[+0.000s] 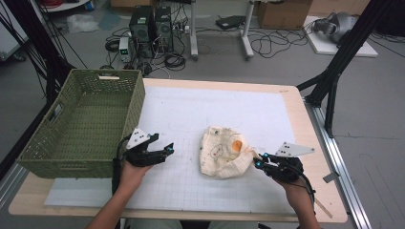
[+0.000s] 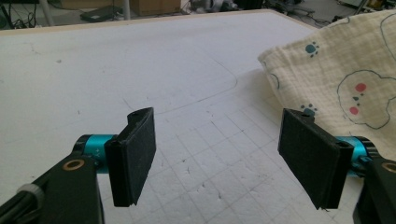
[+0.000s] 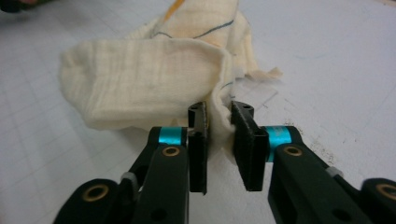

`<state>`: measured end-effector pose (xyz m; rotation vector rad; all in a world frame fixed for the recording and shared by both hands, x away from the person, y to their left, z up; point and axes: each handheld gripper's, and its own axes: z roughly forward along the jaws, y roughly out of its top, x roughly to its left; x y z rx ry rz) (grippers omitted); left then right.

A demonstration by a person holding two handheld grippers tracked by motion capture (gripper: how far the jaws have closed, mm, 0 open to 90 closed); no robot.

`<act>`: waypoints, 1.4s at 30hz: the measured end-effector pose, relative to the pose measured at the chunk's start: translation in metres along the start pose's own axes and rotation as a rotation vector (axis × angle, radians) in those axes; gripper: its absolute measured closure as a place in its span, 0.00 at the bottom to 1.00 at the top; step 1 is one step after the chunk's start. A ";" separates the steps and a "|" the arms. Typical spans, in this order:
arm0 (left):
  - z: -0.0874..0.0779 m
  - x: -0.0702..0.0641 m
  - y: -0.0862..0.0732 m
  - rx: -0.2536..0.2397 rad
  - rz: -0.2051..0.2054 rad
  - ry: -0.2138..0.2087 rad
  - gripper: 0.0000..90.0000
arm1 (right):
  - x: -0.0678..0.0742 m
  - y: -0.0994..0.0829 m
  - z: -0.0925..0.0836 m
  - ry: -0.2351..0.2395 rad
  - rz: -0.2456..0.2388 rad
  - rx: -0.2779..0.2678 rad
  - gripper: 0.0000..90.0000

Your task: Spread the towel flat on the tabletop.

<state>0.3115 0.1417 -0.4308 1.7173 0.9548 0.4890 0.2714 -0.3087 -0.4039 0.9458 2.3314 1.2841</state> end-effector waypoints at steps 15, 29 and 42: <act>0.000 0.000 0.000 0.001 -0.002 -0.001 0.31 | -0.011 0.023 -0.032 -0.192 0.008 -0.072 0.58; 0.000 0.000 0.000 0.000 -0.003 -0.001 0.31 | -0.031 0.007 -0.033 -0.572 0.067 0.105 0.58; 0.002 -0.002 0.000 0.000 0.001 -0.007 0.32 | -0.029 0.033 0.003 -0.410 0.038 0.015 0.45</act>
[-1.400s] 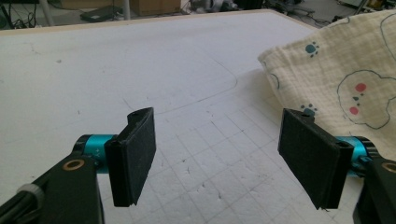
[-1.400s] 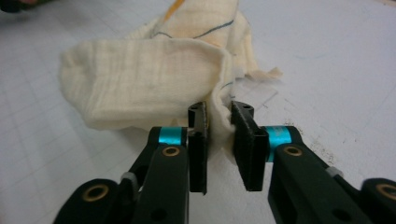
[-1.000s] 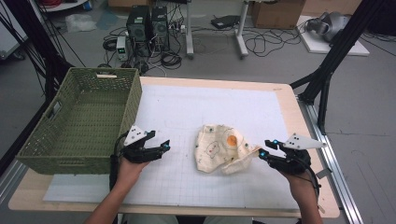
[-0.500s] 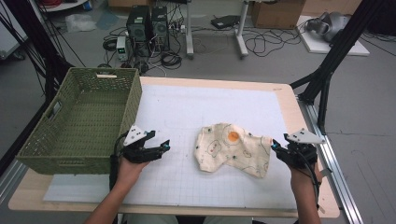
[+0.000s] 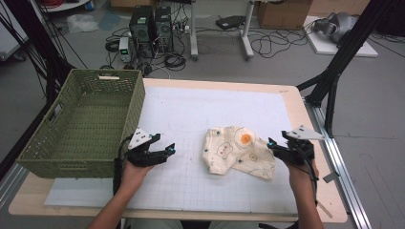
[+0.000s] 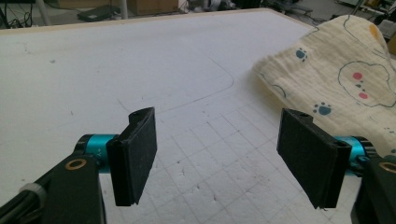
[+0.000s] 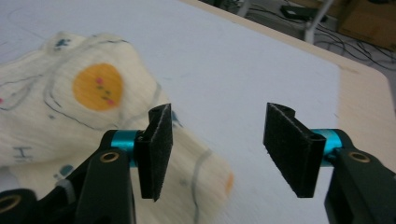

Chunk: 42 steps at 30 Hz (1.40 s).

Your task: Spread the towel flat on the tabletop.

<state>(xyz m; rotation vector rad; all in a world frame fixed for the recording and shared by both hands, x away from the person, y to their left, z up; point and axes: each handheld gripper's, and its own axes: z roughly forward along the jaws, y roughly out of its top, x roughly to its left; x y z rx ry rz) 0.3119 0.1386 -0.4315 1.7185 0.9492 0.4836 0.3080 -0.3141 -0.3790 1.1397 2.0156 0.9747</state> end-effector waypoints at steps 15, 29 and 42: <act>0.000 0.000 0.000 0.004 -0.002 -0.004 0.32 | 0.035 0.046 0.071 0.356 -0.071 0.057 0.64; -0.002 0.001 0.001 -0.006 -0.004 -0.002 0.33 | 0.070 0.034 0.035 0.469 -0.221 0.036 0.93; -0.002 0.000 0.001 -0.007 -0.006 -0.002 0.33 | 0.100 -0.019 0.047 0.534 -0.218 0.172 0.93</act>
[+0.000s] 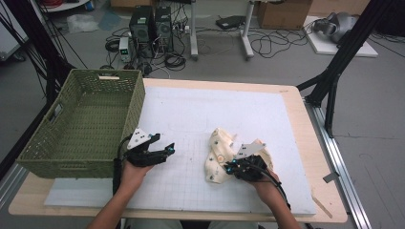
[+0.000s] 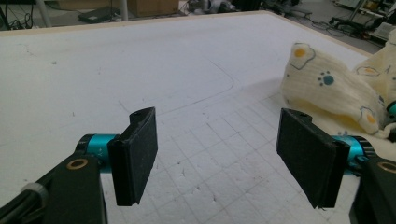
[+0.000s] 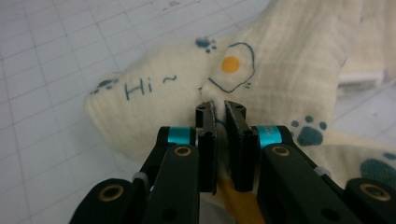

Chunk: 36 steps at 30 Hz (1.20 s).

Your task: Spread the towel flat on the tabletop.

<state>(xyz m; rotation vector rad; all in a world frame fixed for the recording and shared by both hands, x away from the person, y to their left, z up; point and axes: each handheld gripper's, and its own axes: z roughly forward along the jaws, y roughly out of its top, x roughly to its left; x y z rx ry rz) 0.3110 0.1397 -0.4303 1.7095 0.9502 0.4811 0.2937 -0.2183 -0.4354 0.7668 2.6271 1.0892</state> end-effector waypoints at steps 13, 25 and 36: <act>0.002 0.000 0.002 -0.018 -0.027 -0.016 0.35 | 0.009 -0.002 0.001 0.041 -0.024 0.010 0.90; 0.039 -0.009 0.059 -0.011 -0.011 -0.121 0.38 | 0.009 -0.006 0.002 0.039 -0.018 -0.016 0.91; 0.123 -0.045 0.080 0.147 0.010 -0.228 0.37 | 0.007 -0.006 0.002 0.047 -0.014 -0.025 0.91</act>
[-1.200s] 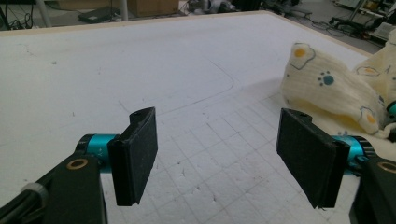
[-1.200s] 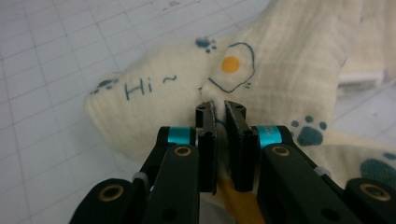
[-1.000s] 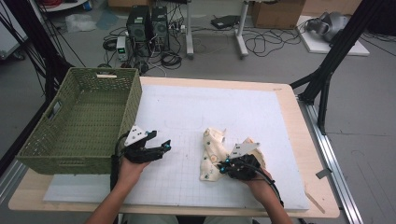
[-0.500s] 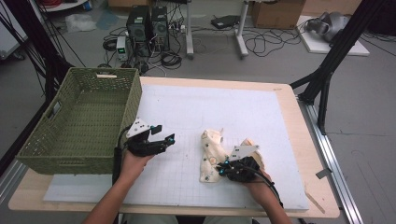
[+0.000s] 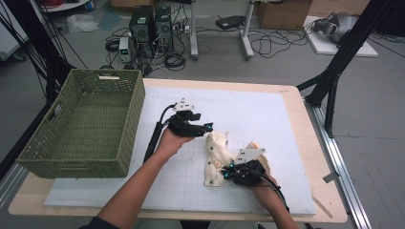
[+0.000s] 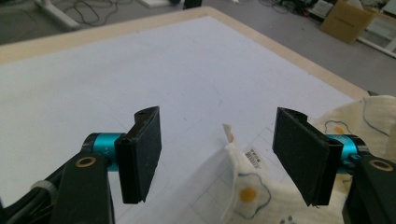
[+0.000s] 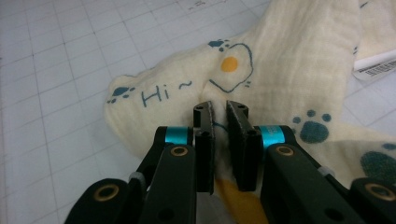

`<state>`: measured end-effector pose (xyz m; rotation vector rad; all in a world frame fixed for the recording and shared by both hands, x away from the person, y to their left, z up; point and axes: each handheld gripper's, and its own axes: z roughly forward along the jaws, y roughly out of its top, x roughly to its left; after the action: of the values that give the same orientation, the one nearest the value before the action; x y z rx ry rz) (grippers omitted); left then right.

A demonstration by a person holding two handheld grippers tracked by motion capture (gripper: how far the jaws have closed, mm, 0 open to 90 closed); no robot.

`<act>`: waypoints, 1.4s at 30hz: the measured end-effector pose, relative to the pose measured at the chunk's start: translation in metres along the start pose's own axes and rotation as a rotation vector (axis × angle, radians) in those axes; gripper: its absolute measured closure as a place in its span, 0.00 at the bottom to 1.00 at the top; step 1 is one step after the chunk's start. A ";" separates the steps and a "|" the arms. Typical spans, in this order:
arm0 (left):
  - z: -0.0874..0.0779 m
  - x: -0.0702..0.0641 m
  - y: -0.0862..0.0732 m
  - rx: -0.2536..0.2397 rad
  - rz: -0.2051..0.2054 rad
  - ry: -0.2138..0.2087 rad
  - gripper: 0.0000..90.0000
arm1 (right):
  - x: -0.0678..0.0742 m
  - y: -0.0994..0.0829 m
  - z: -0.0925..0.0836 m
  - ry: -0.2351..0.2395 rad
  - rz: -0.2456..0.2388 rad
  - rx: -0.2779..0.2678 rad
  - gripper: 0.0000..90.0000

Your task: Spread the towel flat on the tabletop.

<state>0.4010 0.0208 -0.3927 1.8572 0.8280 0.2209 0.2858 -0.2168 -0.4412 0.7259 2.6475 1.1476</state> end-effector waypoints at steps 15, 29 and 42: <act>0.046 0.002 -0.019 0.249 0.012 -0.088 0.95 | -0.001 -0.001 0.000 0.008 0.009 -0.008 0.89; -0.008 0.022 -0.018 -0.059 -0.055 0.018 0.96 | -0.008 0.018 -0.019 -0.045 0.083 -0.170 0.48; -0.037 0.043 -0.021 -0.167 -0.108 0.149 0.96 | -0.072 0.019 -0.035 -0.343 0.267 -0.090 0.53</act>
<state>0.4055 0.0803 -0.4040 1.6499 0.9795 0.3522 0.3434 -0.2638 -0.4067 1.1686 2.2508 1.0783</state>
